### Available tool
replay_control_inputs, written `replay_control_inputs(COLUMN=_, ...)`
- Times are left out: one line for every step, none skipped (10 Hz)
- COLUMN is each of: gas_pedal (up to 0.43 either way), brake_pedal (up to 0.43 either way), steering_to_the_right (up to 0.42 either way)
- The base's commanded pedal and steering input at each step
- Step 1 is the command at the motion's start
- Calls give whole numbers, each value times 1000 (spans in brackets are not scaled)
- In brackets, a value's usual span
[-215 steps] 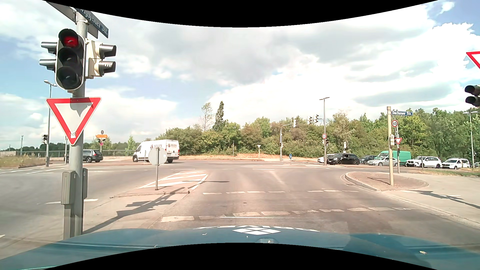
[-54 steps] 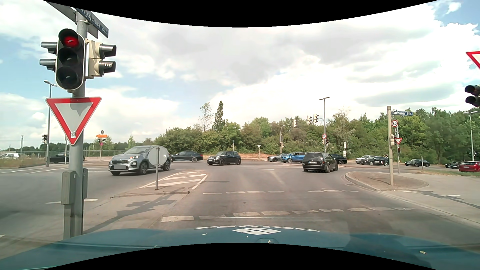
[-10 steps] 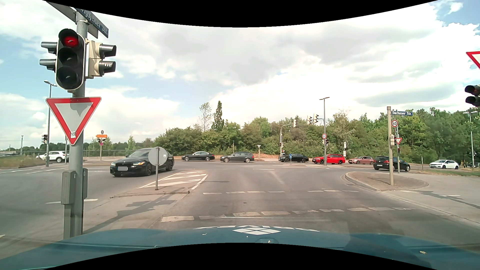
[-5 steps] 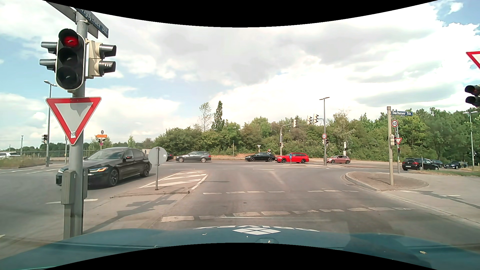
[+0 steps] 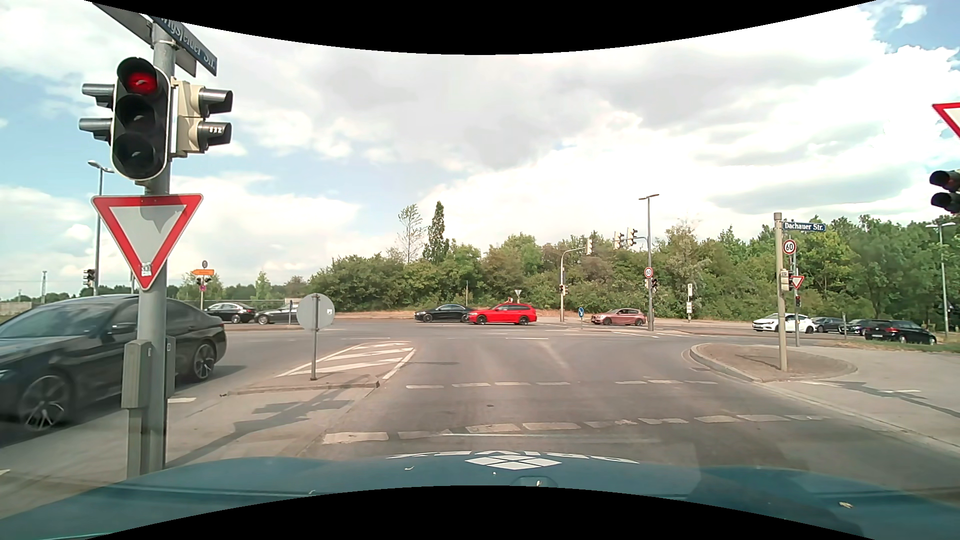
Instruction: Follow the waypoints while adhering to traffic rules and regulations
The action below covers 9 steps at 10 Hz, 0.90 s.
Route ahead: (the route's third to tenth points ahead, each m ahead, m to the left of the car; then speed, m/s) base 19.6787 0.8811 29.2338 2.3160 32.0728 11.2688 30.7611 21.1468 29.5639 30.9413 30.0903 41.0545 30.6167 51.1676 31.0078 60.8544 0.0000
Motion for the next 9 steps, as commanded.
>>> replay_control_inputs(gas_pedal=0, brake_pedal=335, steering_to_the_right=-25)
replay_control_inputs(gas_pedal=0, brake_pedal=335, steering_to_the_right=-26)
replay_control_inputs(gas_pedal=0, brake_pedal=341, steering_to_the_right=-26)
replay_control_inputs(gas_pedal=0, brake_pedal=335, steering_to_the_right=-25)
replay_control_inputs(gas_pedal=0, brake_pedal=335, steering_to_the_right=-26)
replay_control_inputs(gas_pedal=0, brake_pedal=341, steering_to_the_right=-25)
replay_control_inputs(gas_pedal=0, brake_pedal=341, steering_to_the_right=-25)
replay_control_inputs(gas_pedal=0, brake_pedal=341, steering_to_the_right=-26)
replay_control_inputs(gas_pedal=0, brake_pedal=341, steering_to_the_right=-26)
